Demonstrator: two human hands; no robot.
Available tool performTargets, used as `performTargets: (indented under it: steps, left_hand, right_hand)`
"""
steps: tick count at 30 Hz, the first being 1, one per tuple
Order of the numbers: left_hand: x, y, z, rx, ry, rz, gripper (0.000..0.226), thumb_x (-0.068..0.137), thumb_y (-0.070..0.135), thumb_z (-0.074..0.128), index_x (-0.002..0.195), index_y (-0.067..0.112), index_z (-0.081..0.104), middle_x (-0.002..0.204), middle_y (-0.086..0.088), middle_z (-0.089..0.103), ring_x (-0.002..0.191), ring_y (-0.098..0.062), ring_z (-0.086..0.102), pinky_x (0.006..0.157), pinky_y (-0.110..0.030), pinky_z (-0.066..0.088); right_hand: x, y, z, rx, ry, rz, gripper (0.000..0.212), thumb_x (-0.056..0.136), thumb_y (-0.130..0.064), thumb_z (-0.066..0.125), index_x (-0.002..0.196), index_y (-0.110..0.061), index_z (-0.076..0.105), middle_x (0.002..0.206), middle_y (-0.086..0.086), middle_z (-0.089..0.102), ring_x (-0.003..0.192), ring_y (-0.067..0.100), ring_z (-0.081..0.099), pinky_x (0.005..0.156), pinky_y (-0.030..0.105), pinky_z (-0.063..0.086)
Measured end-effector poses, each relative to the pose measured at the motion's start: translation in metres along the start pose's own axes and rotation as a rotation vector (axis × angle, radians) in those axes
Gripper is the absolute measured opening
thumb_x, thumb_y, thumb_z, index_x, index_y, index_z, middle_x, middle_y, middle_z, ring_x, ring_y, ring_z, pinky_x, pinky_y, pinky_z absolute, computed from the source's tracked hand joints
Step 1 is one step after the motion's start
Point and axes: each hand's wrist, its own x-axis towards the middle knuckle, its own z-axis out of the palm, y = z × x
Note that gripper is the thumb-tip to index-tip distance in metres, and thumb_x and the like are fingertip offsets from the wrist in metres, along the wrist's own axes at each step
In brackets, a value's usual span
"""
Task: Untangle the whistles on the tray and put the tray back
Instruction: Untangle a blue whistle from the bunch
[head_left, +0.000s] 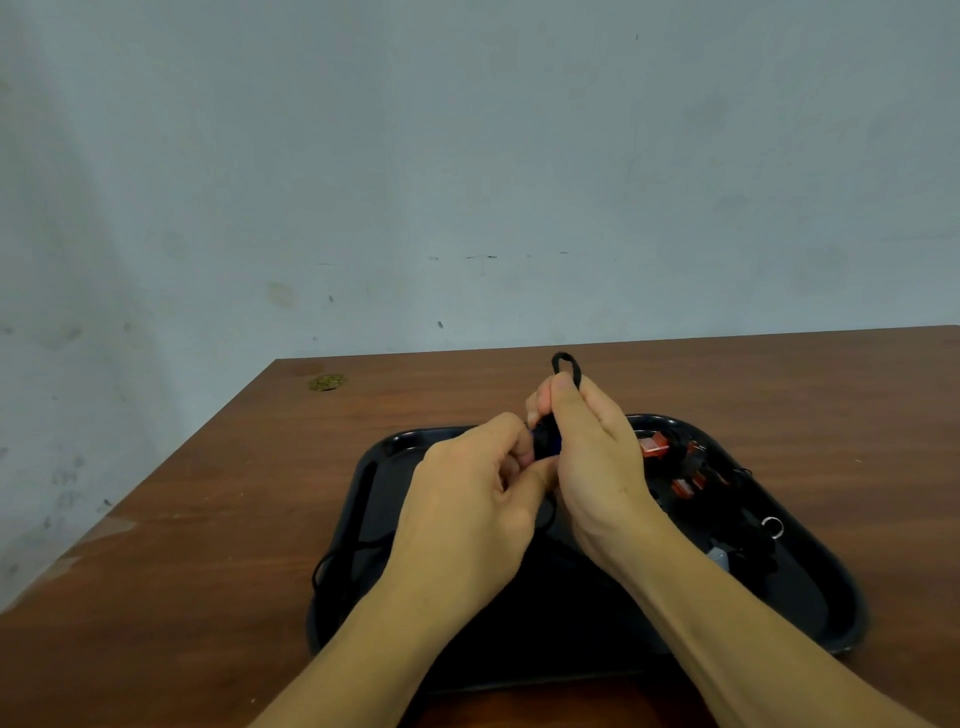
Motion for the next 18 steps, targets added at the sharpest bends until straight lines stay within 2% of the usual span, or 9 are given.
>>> performTargets:
  steps: [3, 4, 6, 8, 12, 15, 18]
  left_hand:
    - [0.003, 0.001, -0.012, -0.125, -0.080, -0.093, 0.027, 0.078, 0.043, 0.076, 0.085, 0.027, 0.056, 0.066, 0.005, 0.057, 0.054, -0.007, 0.049, 0.054, -0.025, 0.047]
    - [0.005, 0.001, -0.017, -0.241, -0.120, -0.180, 0.034, 0.077, 0.044, 0.080, 0.093, 0.027, 0.055, 0.072, 0.003, 0.057, 0.056, -0.007, 0.050, 0.054, -0.025, 0.046]
    - [0.009, 0.000, -0.023, -0.527, -0.208, -0.371, 0.044, 0.076, 0.045, 0.080, 0.104, 0.022, 0.055, 0.081, -0.006, 0.062, 0.060, -0.019, 0.054, 0.048, -0.032, 0.044]
    - [0.010, -0.001, -0.024, -0.727, -0.280, -0.483, 0.043, 0.082, 0.045, 0.075, 0.099, 0.009, 0.058, 0.079, -0.012, 0.060, 0.059, -0.024, 0.053, 0.042, -0.029, 0.036]
    - [0.008, -0.002, -0.023, -0.879, -0.456, -0.507, 0.035, 0.090, 0.045, 0.063, 0.077, 0.013, 0.067, 0.069, -0.012, 0.053, 0.054, -0.020, 0.049, 0.040, -0.023, 0.027]
    - [0.007, -0.003, -0.028, -0.960, -0.587, -0.514, 0.035, 0.092, 0.043, 0.058, 0.077, 0.012, 0.066, 0.066, -0.009, 0.051, 0.052, -0.017, 0.045, 0.036, -0.020, 0.025]
    - [0.006, -0.004, -0.030, -0.956, -0.634, -0.522, 0.037, 0.090, 0.043, 0.062, 0.079, 0.007, 0.066, 0.063, -0.010, 0.049, 0.047, -0.016, 0.041, 0.034, -0.018, 0.021]
  right_hand:
    - [0.001, -0.005, -0.007, 0.052, -0.086, -0.017, 0.051, 0.106, -0.021, 0.042, 0.058, -0.028, 0.057, 0.067, -0.008, 0.057, 0.068, 0.011, 0.053, 0.073, 0.033, 0.046]
    - [0.001, -0.006, -0.009, 0.071, -0.114, -0.023, 0.052, 0.107, -0.021, 0.042, 0.058, -0.028, 0.057, 0.068, -0.007, 0.058, 0.068, 0.012, 0.053, 0.073, 0.034, 0.046]
    - [0.001, -0.006, -0.013, 0.088, -0.168, -0.062, 0.052, 0.107, -0.021, 0.040, 0.059, -0.028, 0.058, 0.070, -0.006, 0.058, 0.068, 0.012, 0.051, 0.074, 0.033, 0.044]
    - [0.002, -0.007, -0.014, 0.096, -0.216, -0.108, 0.050, 0.108, -0.023, 0.039, 0.062, -0.028, 0.057, 0.073, -0.006, 0.059, 0.069, 0.013, 0.051, 0.075, 0.034, 0.041]
    - [0.000, -0.010, -0.015, 0.162, -0.282, -0.132, 0.041, 0.107, -0.023, 0.038, 0.070, -0.017, 0.053, 0.075, -0.001, 0.057, 0.061, 0.011, 0.047, 0.059, 0.027, 0.041]
    - [-0.003, -0.014, -0.016, 0.198, -0.338, -0.125, 0.038, 0.107, -0.024, 0.040, 0.073, -0.013, 0.051, 0.075, 0.002, 0.056, 0.060, 0.010, 0.046, 0.055, 0.021, 0.042]
    - [-0.006, -0.015, -0.019, 0.178, -0.377, -0.119, 0.038, 0.108, -0.020, 0.037, 0.074, -0.011, 0.052, 0.073, 0.003, 0.056, 0.061, 0.010, 0.048, 0.057, 0.019, 0.044]
